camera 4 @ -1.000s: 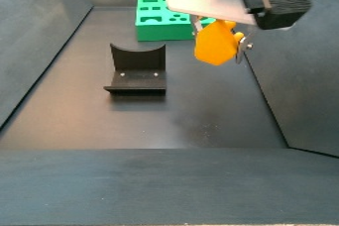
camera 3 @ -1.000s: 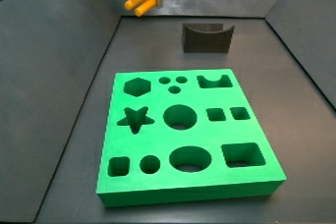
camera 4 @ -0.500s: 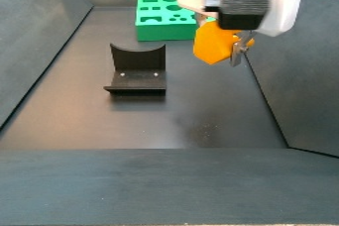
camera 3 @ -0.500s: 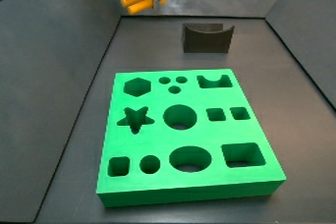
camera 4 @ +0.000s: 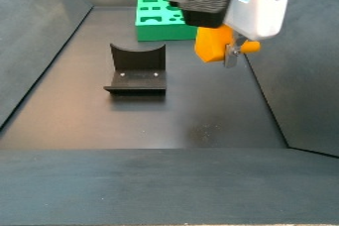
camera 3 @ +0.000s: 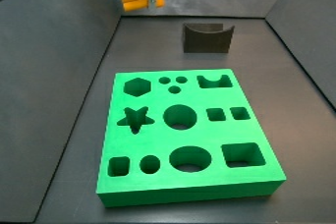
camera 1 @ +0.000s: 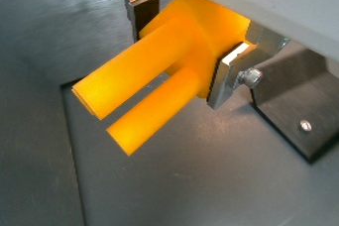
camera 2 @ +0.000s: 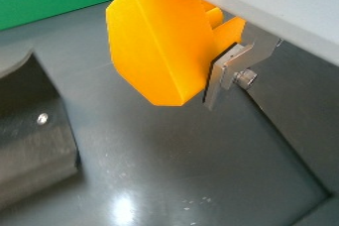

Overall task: Pick up the 3 prong object. Move up. Rotate the 3 prong object. Place the 3 prong object on the fixture. Regrasp the 3 prong object. Move to above the board. Insert the 3 prong object.
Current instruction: Rotate the 3 prong object.

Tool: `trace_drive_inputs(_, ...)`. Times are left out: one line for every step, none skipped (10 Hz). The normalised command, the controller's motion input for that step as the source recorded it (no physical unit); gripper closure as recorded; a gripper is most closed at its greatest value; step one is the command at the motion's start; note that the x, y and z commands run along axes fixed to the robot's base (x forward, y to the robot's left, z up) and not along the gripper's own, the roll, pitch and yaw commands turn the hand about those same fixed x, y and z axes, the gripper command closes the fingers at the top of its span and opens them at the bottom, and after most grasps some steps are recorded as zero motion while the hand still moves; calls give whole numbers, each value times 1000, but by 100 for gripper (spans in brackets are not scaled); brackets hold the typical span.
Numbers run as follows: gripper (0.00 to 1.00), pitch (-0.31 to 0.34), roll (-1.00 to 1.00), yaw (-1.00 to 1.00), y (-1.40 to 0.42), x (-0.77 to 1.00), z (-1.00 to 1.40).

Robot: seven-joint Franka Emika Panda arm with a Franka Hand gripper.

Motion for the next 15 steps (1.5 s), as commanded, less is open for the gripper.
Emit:
trace_drive_inputs(100, 5, -3, -1000, 16, -5, -21)
trace_drive_inputs(100, 5, -3, -1000, 16, -6, -21)
trace_drive_inputs(100, 6, -3, -1000, 16, -7, -22)
trace_drive_inputs(100, 6, -3, -1000, 15, -7, -21)
trace_drive_inputs(100, 6, -3, -1000, 15, -8, -21)
trace_drive_inputs(100, 6, -3, -1000, 15, -8, -22)
trace_drive_inputs(100, 7, -3, -1000, 15, -8, -22)
trace_drive_inputs(100, 7, -3, -1000, 15, -8, -22)
trace_drive_inputs(100, 8, -4, -1000, 15, -8, -22)
trace_drive_inputs(100, 8, -4, -1000, 15, -8, -22)
trace_drive_inputs(100, 9, -4, -1000, 15, -9, -22)
trace_drive_inputs(100, 9, -4, -1000, 15, -9, -22)
trace_drive_inputs(100, 10, -5, -1000, 15, -9, -21)
trace_drive_inputs(100, 11, -5, -1000, 15, -9, -21)
trace_drive_inputs(100, 12, -6, -1000, 15, -9, -21)
